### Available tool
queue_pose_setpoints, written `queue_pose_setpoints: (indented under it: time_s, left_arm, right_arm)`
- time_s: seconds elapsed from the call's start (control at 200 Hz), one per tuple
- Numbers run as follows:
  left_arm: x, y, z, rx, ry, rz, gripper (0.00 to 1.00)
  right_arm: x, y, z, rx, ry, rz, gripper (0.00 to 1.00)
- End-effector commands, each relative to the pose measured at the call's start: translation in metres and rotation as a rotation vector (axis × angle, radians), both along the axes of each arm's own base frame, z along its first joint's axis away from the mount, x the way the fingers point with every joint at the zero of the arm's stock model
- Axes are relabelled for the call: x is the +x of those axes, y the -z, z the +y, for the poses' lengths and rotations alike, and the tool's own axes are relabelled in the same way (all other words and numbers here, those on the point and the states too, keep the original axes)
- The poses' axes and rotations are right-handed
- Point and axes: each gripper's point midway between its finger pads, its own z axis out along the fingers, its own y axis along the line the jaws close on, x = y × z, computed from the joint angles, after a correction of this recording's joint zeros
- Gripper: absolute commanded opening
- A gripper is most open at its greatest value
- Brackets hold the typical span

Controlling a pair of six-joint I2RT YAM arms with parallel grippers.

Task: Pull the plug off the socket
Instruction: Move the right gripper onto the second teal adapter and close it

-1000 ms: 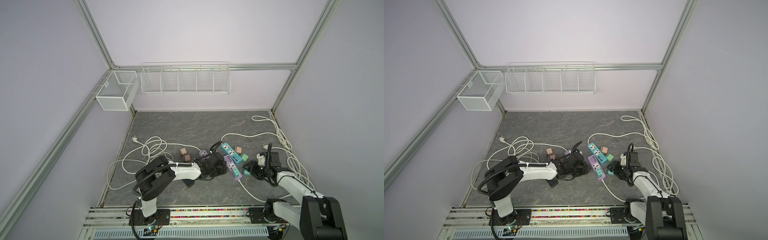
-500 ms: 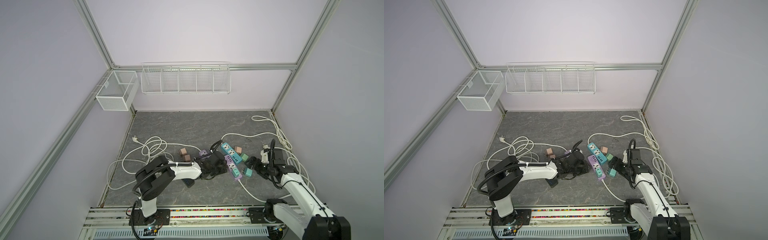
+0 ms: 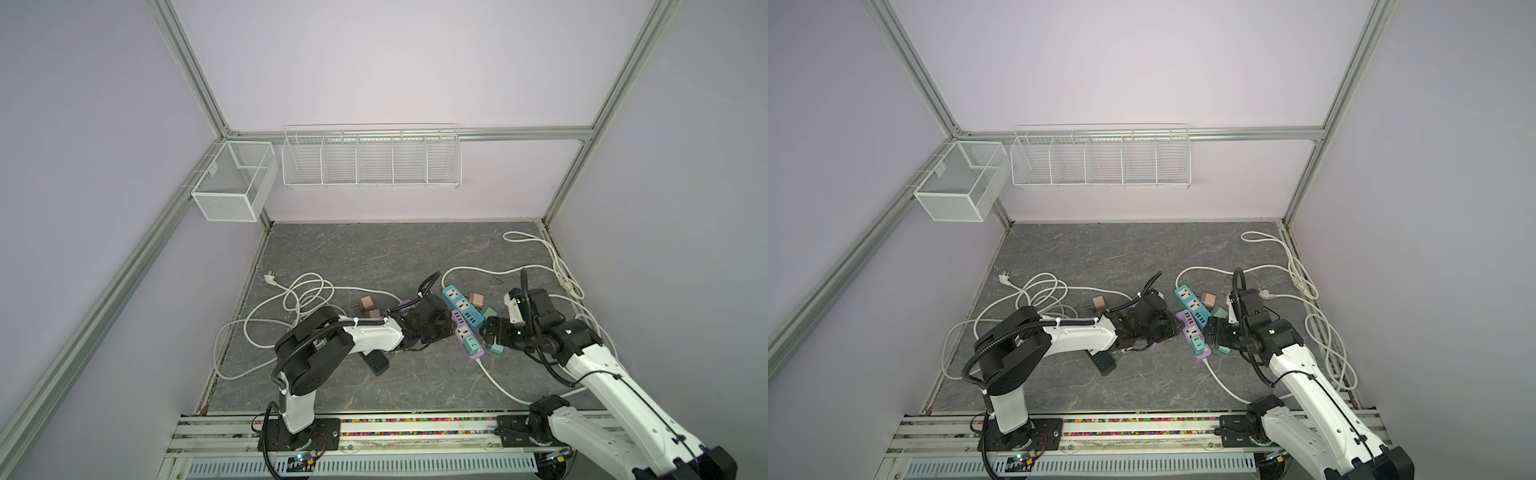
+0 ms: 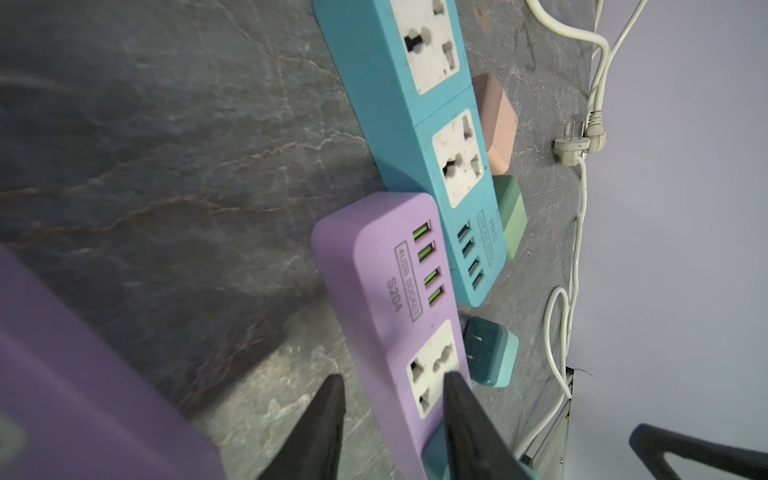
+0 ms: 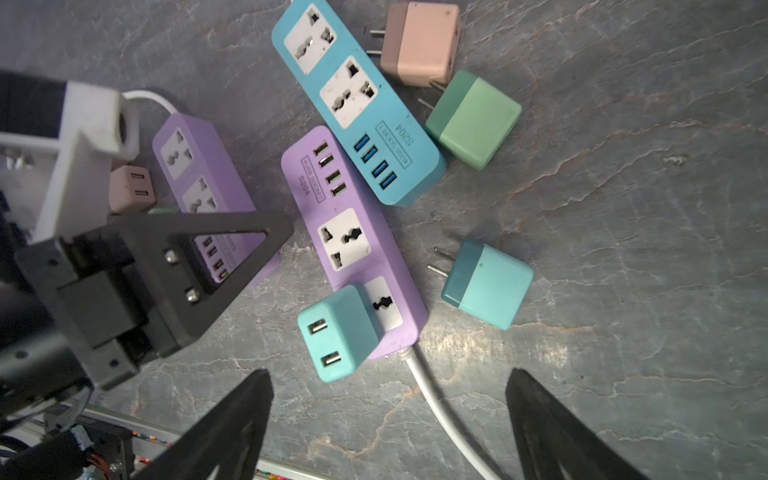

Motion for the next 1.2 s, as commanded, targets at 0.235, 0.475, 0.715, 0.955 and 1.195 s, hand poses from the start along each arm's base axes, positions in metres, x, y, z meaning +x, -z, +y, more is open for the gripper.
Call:
queue_pose_setpoints:
  time_s: [0.235,0.475,0.715,0.955,1.195]
  left_arm:
    - [0.009,0.009,-0.017,-0.034,-0.006,0.034,0.41]
    - [0.008,0.021,-0.016,-0.021,-0.007,0.049,0.41]
    - [0.009,0.026,-0.017,-0.01,0.001,0.047,0.4]
    - [0.007,0.038,-0.014,0.011,0.004,0.063,0.4]
    - [0.005,0.035,-0.013,0.002,0.006,0.062,0.4]
  right_arm:
    - [-0.006,0.015,0.02,-0.099,-0.103,0.037,0.78]
    - [0.002,0.028,0.041,-0.139,-0.171,0.036,0.69]
    - [0.006,0.041,0.054,-0.165,-0.206,0.041,0.59]
    - [0.004,0.055,0.057,-0.205,-0.222,0.064,0.52]
    - [0.001,0.072,0.055,-0.238,-0.227,0.097,0.45]
